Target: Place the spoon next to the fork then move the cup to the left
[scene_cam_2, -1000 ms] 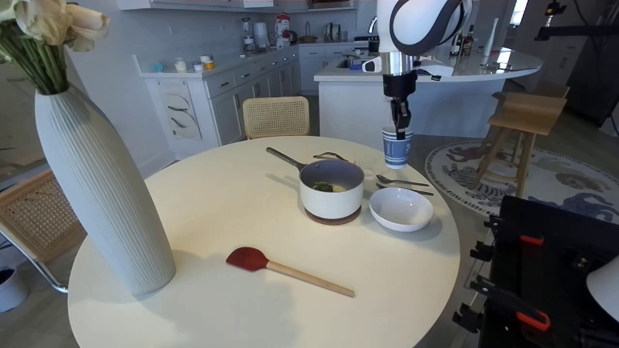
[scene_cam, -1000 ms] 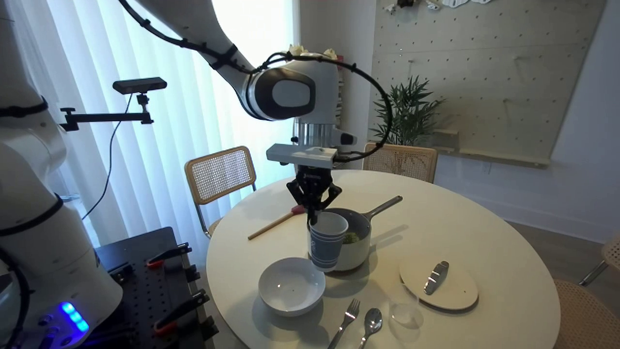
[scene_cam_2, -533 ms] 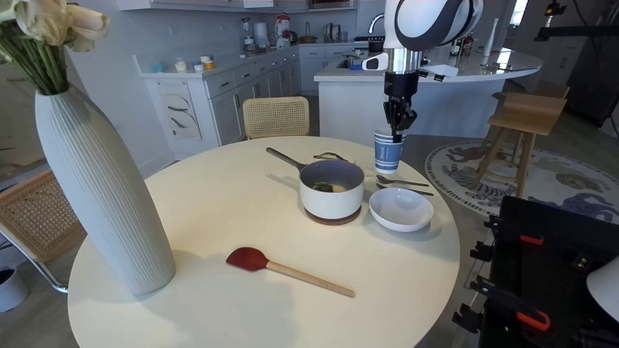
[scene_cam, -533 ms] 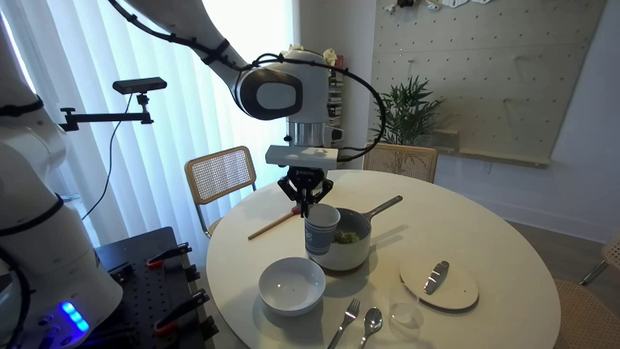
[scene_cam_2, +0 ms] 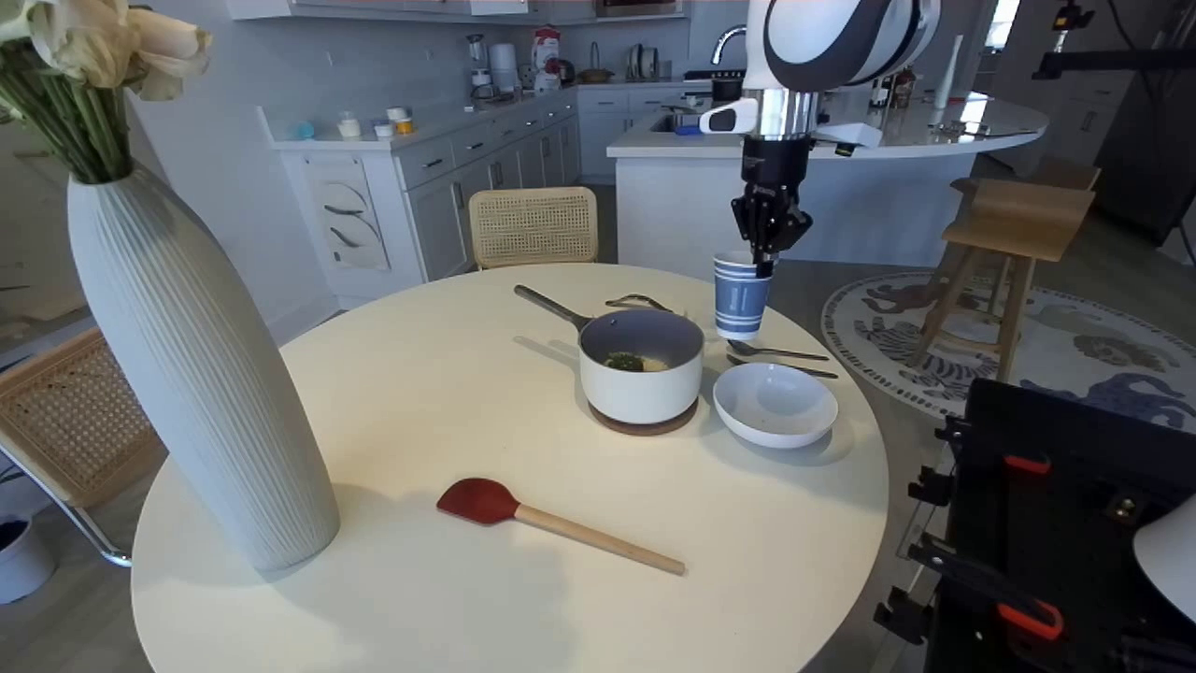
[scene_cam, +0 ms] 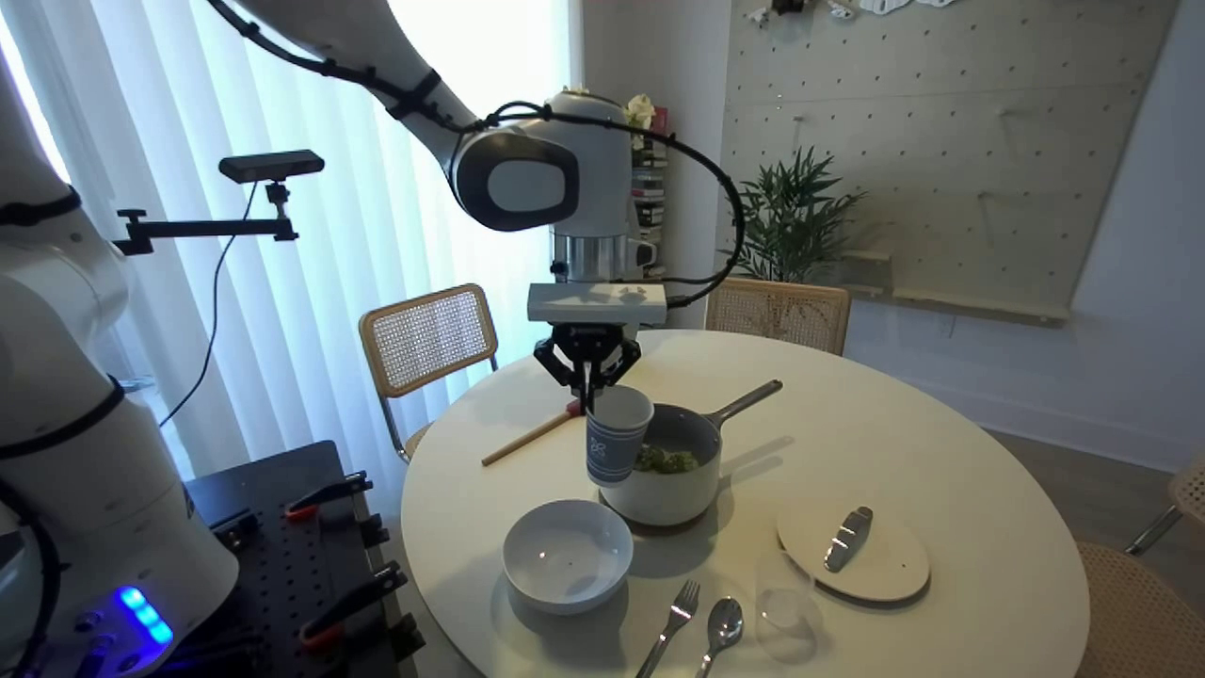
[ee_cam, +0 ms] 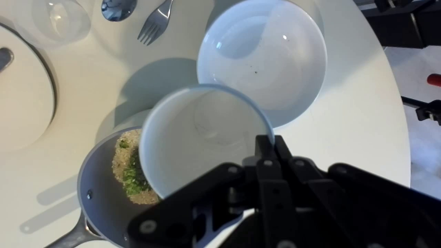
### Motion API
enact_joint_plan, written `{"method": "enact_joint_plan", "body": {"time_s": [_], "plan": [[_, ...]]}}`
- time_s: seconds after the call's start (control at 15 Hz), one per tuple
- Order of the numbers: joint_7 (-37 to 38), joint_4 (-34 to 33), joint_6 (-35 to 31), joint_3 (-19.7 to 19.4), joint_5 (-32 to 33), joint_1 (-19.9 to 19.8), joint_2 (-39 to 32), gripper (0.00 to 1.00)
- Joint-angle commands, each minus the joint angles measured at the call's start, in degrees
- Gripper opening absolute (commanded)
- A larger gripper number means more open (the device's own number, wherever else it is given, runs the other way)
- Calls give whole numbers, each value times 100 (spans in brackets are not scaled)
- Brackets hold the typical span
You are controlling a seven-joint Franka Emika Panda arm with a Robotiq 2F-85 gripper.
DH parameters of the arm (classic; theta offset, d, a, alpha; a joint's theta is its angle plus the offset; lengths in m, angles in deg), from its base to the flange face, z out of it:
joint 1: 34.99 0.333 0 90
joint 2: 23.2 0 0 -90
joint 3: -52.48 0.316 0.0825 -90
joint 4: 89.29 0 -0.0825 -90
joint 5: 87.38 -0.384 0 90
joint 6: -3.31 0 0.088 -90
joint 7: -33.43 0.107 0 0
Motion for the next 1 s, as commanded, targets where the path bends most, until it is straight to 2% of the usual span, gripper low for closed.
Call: {"method": "enact_joint_plan", "body": {"time_s": [0.0, 0.33, 0.4, 0.93], "plan": [[5, -5, 14, -64, 2, 67, 4, 4], [5, -3, 14, -64, 2, 70, 5, 4], [5, -2, 14, -64, 2, 71, 5, 1], [-333, 86, 23, 537, -390, 716, 94, 1]]}}
